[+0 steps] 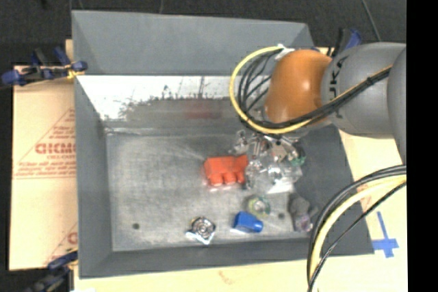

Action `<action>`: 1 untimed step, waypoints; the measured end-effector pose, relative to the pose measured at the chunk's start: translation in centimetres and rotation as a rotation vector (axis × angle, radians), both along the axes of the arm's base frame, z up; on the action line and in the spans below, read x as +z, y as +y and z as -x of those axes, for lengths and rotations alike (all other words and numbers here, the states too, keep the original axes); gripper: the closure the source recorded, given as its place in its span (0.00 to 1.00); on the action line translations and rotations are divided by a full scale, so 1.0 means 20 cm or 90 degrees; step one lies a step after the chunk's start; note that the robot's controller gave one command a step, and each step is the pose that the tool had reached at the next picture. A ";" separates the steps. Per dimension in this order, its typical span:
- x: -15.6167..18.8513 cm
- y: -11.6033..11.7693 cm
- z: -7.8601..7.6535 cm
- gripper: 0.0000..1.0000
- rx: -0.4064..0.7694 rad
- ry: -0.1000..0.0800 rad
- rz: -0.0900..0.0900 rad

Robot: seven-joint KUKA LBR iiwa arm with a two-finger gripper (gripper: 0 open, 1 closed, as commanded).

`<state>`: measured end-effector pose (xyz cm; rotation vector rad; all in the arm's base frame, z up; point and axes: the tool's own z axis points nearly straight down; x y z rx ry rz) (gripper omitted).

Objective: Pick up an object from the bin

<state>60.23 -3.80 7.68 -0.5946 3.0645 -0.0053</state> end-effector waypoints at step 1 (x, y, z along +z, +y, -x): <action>0.76 -0.21 0.15 1.00 0.195 0.006 0.005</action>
Offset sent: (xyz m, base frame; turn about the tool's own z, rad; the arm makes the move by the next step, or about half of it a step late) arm -0.0318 -0.0391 0.1470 -0.3087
